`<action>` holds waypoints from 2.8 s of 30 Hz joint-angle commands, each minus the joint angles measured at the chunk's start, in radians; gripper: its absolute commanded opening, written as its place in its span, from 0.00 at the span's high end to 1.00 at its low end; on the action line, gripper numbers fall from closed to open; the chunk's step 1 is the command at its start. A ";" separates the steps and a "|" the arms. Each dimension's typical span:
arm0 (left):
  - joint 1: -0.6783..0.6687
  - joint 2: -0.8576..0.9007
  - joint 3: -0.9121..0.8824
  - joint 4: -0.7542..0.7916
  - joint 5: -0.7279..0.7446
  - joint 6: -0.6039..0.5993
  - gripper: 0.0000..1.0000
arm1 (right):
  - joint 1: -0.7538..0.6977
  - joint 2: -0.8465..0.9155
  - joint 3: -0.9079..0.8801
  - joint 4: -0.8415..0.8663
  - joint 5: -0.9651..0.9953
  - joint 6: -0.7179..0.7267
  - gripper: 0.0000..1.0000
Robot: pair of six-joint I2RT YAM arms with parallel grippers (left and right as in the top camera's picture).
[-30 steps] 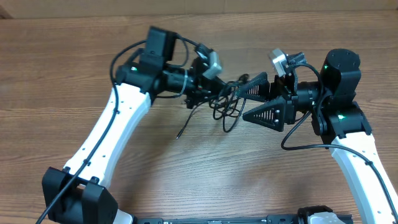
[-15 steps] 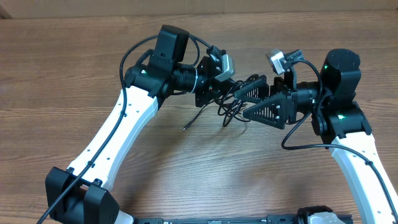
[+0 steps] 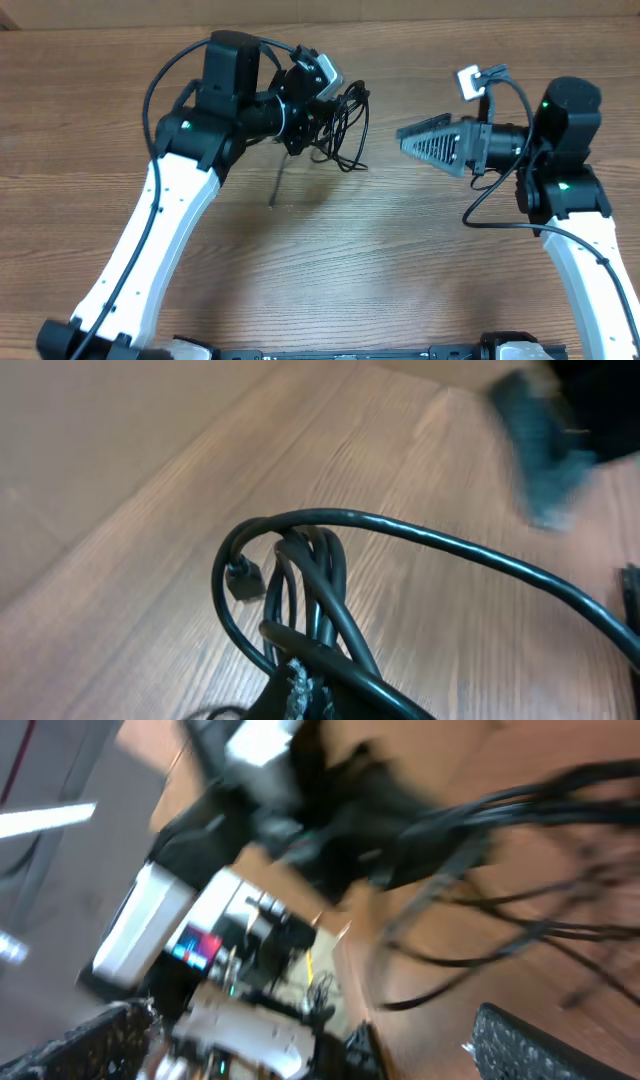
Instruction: Untangle cables
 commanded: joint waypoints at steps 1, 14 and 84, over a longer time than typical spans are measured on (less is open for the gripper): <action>-0.013 -0.051 0.005 -0.003 0.095 0.056 0.96 | -0.015 -0.015 0.008 0.005 0.056 0.071 0.00; -0.219 -0.053 0.005 0.019 -0.259 0.107 0.96 | 0.097 -0.015 0.008 0.009 -0.011 0.083 0.32; -0.134 -0.054 0.005 -0.024 0.089 0.105 0.96 | 0.101 -0.019 0.008 -0.035 0.106 0.196 0.39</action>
